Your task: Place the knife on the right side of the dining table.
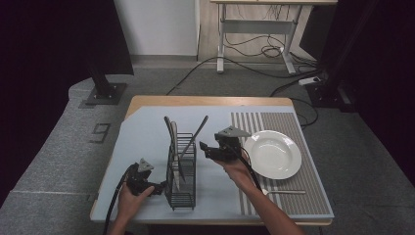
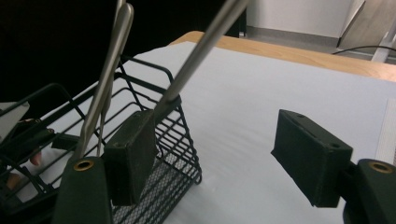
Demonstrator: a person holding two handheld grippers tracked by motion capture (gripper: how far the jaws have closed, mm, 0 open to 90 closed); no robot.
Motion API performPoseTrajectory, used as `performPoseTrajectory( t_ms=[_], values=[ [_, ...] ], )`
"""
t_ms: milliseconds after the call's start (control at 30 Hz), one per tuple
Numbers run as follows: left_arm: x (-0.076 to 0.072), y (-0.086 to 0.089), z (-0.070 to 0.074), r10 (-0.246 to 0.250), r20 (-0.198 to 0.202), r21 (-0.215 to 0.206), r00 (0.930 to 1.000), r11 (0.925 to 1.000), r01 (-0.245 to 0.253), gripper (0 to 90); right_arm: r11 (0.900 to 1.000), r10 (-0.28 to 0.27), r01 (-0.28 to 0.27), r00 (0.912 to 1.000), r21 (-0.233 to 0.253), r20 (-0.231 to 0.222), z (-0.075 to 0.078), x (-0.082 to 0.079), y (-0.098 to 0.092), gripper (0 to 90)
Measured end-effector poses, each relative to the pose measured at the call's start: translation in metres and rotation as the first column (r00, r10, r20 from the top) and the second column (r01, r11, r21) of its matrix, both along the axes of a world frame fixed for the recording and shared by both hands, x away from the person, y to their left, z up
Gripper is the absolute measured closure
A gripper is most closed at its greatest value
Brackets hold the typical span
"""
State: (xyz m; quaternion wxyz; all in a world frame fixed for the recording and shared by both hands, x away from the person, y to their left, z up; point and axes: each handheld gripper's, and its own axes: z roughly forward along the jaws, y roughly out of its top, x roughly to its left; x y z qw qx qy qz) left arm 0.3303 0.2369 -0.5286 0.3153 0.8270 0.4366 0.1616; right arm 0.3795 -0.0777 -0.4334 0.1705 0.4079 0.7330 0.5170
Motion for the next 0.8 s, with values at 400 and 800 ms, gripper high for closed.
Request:
performPoseTrajectory(
  t_ms=[400, 800],
  values=[
    [0.000, 0.000, 0.000, -0.001, 0.000, 0.001, 1.0000, 1.0000, 0.001, 0.0, 1.000, 0.015, -0.015, 0.9994, 0.002, 0.032, 0.012, 0.013, 0.015, 37.6],
    [0.000, 0.000, 0.000, -0.001, 0.000, 0.001, 1.0000, 1.0000, 0.001, 0.0, 0.998, 0.018, -0.018, 0.9998, 0.061, 0.013, 0.017, 0.035, 0.026, 47.2]
  ],
)
